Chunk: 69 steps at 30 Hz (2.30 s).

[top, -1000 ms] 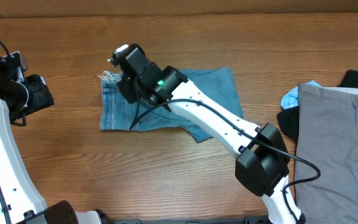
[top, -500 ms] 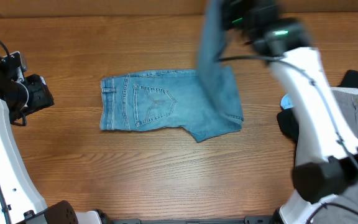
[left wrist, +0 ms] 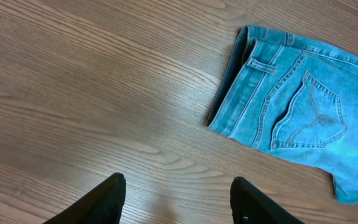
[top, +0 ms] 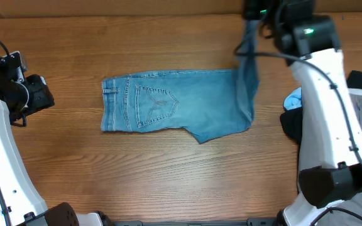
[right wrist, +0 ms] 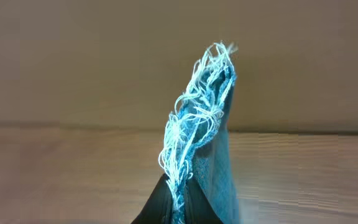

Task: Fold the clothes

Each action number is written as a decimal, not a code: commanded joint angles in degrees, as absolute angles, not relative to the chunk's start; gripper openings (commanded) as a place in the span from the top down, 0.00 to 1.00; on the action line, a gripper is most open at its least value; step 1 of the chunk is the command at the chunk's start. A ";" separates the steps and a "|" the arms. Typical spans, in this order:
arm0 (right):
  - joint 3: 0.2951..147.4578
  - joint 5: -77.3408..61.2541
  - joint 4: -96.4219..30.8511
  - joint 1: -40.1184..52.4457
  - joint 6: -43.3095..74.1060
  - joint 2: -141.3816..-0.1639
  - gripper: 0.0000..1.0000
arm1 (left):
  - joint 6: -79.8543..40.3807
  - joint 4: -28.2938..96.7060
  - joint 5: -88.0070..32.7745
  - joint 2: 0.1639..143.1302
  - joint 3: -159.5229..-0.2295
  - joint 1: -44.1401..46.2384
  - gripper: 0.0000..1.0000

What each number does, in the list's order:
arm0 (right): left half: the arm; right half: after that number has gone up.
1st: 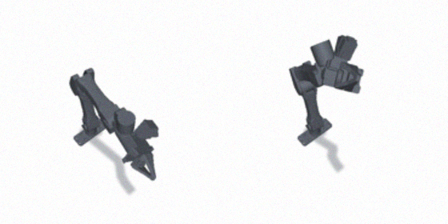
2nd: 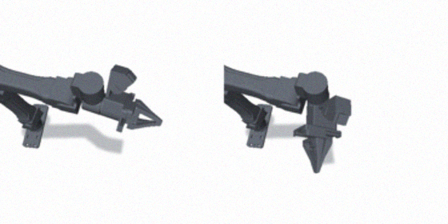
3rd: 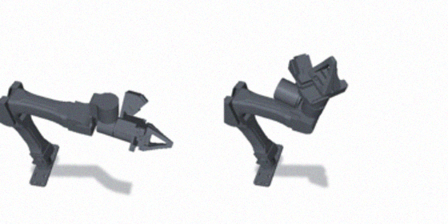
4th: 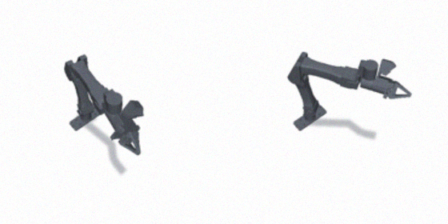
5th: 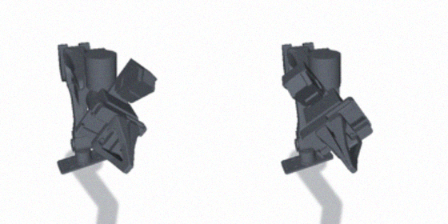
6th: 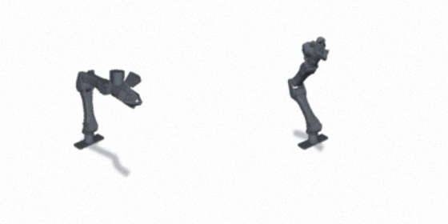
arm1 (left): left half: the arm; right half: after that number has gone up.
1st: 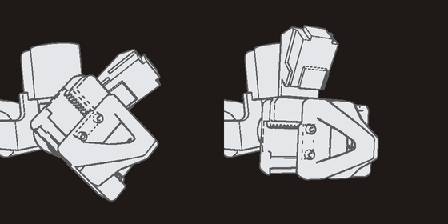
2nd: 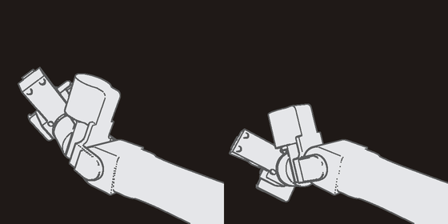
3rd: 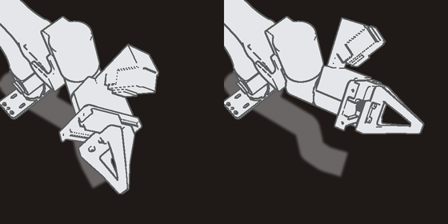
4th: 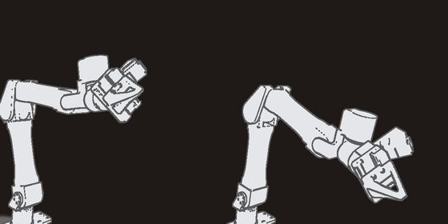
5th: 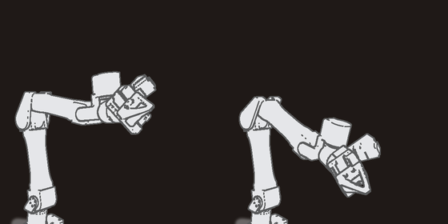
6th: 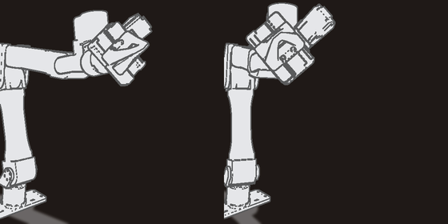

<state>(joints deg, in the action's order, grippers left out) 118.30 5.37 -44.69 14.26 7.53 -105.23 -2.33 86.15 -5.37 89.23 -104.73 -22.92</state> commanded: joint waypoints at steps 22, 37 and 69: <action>118.41 2.22 -46.33 40.97 9.15 -115.92 0.96 | -0.82 86.06 -6.07 88.05 -105.93 -22.87 0.42; 118.34 2.22 -45.34 48.27 10.76 -123.83 0.96 | -0.82 86.11 -6.50 88.05 -105.91 -22.87 0.42; 119.77 -6.28 -61.95 28.23 22.65 -111.18 0.63 | 11.31 81.62 -25.32 90.85 -99.63 -16.69 0.69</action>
